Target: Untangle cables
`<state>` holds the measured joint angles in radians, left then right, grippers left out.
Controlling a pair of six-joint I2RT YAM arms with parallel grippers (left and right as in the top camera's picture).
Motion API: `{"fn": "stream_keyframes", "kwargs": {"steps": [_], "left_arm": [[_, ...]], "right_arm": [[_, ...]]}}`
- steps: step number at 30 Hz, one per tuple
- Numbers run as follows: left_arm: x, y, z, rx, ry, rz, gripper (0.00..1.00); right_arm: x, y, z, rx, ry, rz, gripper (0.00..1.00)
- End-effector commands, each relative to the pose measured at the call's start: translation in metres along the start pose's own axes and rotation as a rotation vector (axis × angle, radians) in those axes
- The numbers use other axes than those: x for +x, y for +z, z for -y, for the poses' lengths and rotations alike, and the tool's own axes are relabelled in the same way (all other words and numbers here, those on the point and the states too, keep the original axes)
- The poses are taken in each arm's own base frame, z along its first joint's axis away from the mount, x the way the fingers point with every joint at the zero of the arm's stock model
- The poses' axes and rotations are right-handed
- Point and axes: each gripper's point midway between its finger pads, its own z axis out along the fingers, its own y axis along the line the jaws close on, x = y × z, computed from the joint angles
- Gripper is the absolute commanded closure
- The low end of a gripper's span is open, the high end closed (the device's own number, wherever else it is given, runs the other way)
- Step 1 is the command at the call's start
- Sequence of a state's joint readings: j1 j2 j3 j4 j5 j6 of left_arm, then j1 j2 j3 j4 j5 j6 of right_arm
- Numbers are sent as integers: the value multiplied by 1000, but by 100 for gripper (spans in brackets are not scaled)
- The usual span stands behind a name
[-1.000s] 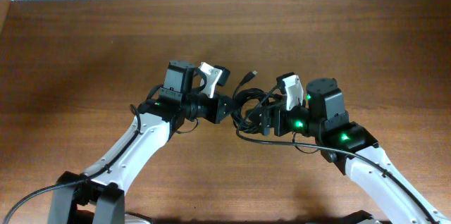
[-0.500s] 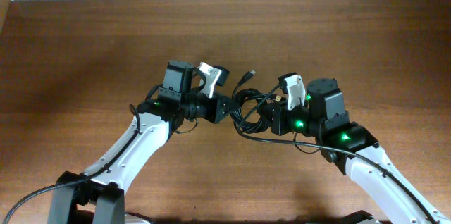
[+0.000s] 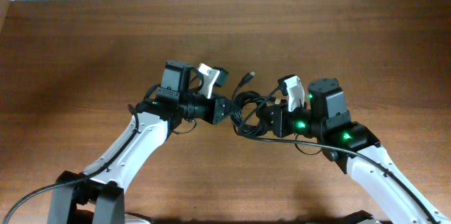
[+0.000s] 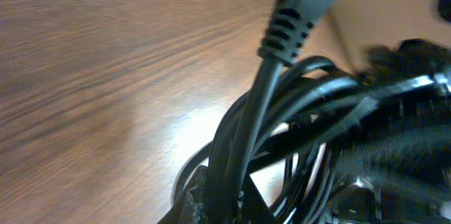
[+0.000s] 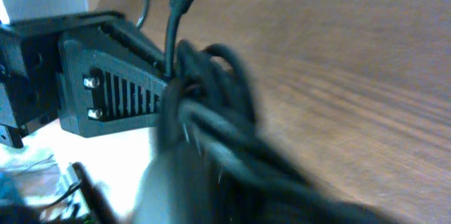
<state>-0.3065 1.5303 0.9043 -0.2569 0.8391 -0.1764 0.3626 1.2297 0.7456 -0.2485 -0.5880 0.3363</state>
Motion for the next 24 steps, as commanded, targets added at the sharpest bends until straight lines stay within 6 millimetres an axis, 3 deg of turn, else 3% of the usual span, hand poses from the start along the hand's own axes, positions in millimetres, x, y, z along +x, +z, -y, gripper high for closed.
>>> {"fn": "stream_keyframes", "kwargs": {"steps": [1,8,11,12,16,21,22,23,24], "left_arm": [[-4,0,35,154,23,-17,100],[-2,0,34,154,-48,-29,100],[-3,1,24,92,-52,-17,100],[-3,2,14,37,-61,-12,100],[3,0,-16,-137,-102,-16,100],[6,-1,-25,-185,-112,-19,97],[6,-1,-25,-188,-112,-18,77],[7,-1,-25,-189,-116,-22,24],[10,-2,-26,-191,-126,-33,1]], "right_arm": [[6,3,-12,-54,-17,-34,21],[6,3,-9,-40,-21,-30,22],[6,3,-9,-40,-21,-30,92],[6,3,-9,-40,-20,-31,96],[9,3,-8,-35,-11,-44,96],[10,3,-8,-35,-8,-48,96],[10,2,-8,-35,-7,-49,96],[11,2,-8,-35,-6,-49,96],[10,1,-9,-35,-7,-48,96]]}}
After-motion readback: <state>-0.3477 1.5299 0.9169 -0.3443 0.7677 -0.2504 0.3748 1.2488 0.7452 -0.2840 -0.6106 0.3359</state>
